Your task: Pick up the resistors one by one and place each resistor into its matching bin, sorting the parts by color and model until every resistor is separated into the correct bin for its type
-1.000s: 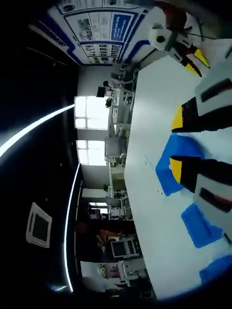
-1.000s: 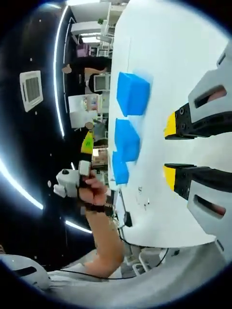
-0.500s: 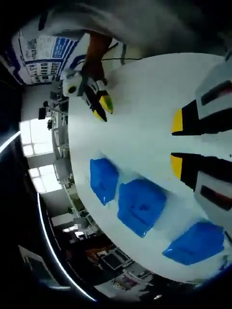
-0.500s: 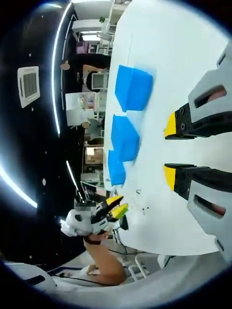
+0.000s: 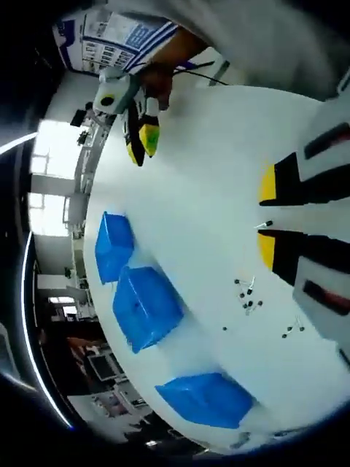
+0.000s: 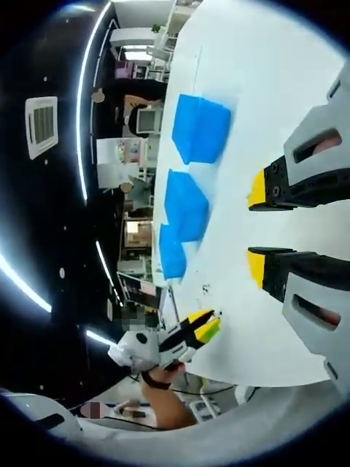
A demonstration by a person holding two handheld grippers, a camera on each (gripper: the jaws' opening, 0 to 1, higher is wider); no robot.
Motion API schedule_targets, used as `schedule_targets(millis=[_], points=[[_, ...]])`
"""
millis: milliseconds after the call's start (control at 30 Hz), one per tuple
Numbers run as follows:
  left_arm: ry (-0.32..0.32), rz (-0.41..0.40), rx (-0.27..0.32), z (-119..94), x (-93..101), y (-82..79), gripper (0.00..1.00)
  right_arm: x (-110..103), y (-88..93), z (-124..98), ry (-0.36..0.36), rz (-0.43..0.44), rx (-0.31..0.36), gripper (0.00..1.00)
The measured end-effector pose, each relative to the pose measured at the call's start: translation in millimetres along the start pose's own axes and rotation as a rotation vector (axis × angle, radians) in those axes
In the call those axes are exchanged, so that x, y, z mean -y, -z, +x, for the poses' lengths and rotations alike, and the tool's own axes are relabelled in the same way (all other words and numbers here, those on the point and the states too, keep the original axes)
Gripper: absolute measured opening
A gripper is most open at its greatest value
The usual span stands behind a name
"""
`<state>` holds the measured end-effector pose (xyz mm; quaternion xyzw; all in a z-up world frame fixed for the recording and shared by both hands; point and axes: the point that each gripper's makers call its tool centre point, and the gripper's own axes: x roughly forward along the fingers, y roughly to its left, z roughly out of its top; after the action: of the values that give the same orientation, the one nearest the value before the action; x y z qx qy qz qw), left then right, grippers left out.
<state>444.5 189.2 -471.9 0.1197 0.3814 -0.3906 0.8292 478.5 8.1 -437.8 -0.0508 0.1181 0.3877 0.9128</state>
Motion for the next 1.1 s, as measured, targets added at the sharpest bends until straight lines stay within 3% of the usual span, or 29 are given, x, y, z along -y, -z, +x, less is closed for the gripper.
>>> schedule_targets(millis=[100, 333, 633, 667, 833, 1000, 1100], points=[[0.011, -0.048, 0.007, -0.1, 2.5, 0.3, 0.16, 2.4, 2.5, -1.3, 0.005, -0.005, -0.009, 0.22], [-0.035, -0.044, -0.046, 3.9, -5.8, 9.3, 0.14, 4.6, 2.6, -3.2, 0.002, -0.010, -0.008, 0.22], [-0.039, -0.058, -0.029, 6.3, -7.5, 5.9, 0.06, 8.0, 3.9, -5.2, 0.004, -0.012, -0.008, 0.22], [-0.048, 0.003, -0.033, 5.6, -6.0, 5.4, 0.06, 8.3, 5.3, -5.1, 0.002, -0.008, -0.009, 0.22], [-0.051, 0.026, -0.032, 6.8, -7.7, 3.0, 0.06, 7.6, 7.1, -4.0, -0.006, -0.008, -0.009, 0.22], [-0.031, 0.060, 0.021, 3.5, -6.1, -11.8, 0.06, 13.1, 4.8, -8.6, 0.007, 0.000, 0.006, 0.22], [0.008, 0.098, 0.091, 4.9, 0.2, -32.2, 0.06, 17.7, 7.1, -13.6, 0.020, 0.000, 0.007, 0.22]])
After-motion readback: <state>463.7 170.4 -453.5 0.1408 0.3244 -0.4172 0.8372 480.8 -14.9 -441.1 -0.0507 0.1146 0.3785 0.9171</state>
